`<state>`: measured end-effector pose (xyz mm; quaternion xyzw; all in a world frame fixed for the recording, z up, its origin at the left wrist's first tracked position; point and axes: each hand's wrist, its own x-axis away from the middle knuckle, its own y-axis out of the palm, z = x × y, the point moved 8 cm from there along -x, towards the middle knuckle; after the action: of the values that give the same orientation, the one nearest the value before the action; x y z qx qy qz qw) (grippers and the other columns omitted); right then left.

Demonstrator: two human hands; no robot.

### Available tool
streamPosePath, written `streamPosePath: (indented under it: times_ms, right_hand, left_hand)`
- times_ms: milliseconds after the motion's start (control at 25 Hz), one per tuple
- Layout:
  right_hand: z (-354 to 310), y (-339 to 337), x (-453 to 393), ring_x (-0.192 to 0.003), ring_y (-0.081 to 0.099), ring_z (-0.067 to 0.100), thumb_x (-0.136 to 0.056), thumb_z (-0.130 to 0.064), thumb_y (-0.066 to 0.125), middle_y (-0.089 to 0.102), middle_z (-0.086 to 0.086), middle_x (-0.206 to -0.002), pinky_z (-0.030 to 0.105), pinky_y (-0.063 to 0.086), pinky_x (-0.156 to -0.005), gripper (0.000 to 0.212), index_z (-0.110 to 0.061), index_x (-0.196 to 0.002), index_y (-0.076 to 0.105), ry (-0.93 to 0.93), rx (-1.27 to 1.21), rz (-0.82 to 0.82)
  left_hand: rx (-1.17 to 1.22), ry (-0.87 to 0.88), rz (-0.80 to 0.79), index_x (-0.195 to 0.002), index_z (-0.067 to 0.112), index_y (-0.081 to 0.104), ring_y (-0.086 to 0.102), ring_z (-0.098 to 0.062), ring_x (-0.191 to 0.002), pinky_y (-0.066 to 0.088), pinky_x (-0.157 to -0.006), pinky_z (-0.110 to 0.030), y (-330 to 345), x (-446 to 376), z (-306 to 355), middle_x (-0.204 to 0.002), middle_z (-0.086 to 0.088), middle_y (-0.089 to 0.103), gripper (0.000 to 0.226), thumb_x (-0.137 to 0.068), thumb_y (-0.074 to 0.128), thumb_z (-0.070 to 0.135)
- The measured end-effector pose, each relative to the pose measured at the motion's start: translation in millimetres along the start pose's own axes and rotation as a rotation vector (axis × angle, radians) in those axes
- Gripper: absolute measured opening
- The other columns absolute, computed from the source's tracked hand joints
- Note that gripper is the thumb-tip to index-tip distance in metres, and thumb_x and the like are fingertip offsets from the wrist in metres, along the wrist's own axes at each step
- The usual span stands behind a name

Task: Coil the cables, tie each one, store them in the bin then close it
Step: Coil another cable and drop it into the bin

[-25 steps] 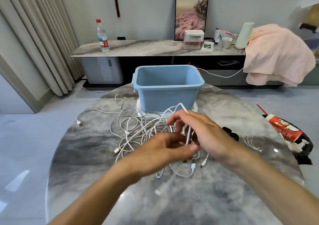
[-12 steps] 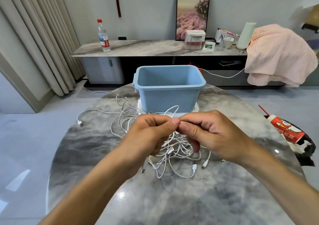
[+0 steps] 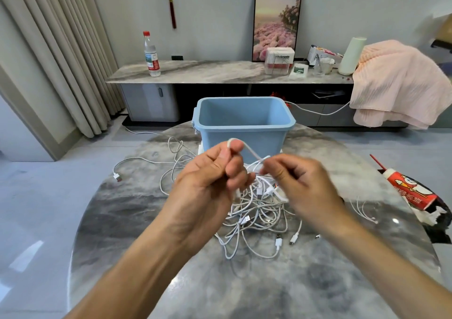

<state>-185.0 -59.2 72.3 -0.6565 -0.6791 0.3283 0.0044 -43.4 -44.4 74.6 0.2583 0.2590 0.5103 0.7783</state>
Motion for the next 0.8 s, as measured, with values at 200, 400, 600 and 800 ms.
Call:
streamPosePath:
  times_ms: [200, 400, 600, 800]
  right_hand:
    - [-11.2, 75.4, 31.9, -0.076, 0.061, 0.018, -0.102, -0.03, 0.04, 0.065, -0.002, -0.081, 0.043, 0.047, -0.07, 0.012, -0.025, -0.103, 0.05, 0.046, 0.181, -0.292]
    - [-47.4, 47.3, 25.9, -0.065, 0.052, 0.016, -0.098, -0.029, 0.05, 0.053, -0.008, -0.064, 0.038, 0.041, -0.063, 0.019, -0.02, -0.082, 0.054, -0.023, 0.373, -0.277]
    - [-62.6, -18.8, 4.4, -0.048, 0.045, 0.007, -0.078, -0.059, 0.064, 0.057, -0.011, -0.05, 0.028, 0.037, -0.048, 0.035, -0.026, -0.071, 0.072, -0.215, 0.47, -0.038]
    - [-48.9, -23.3, -2.3, -0.046, 0.044, 0.016, -0.09, -0.053, 0.062, 0.051, -0.003, -0.05, 0.034, 0.035, -0.045, 0.042, -0.016, -0.071, 0.07, -0.307, 0.208, -0.006]
  left_hand:
    - [-0.175, 0.141, 0.324, -0.094, 0.012, 0.053, 0.072, -0.018, -0.086, 0.047, -0.082, -0.031, -43.3, -4.1, 9.3, -0.083, -0.006, 0.07, 0.018, -0.101, 0.038, 0.005]
    - [-1.088, 0.433, 0.156, -0.103, 0.013, 0.067, 0.067, -0.008, -0.077, 0.051, -0.07, -0.018, -17.9, -0.5, 13.0, -0.088, 0.002, 0.072, 0.017, -0.1, 0.051, 0.01]
    - [-1.248, 0.289, -0.129, -0.076, 0.012, 0.06, 0.04, -0.008, -0.059, 0.034, -0.055, -0.029, 1.8, -3.5, 4.5, -0.06, 0.001, 0.044, 0.03, -0.1, 0.048, 0.027]
    - [-0.614, -0.079, -0.126, -0.079, 0.013, 0.069, 0.034, -0.011, -0.055, 0.028, -0.069, -0.035, 3.8, -0.9, -4.3, -0.058, -0.001, 0.04, 0.024, -0.09, 0.047, 0.017]
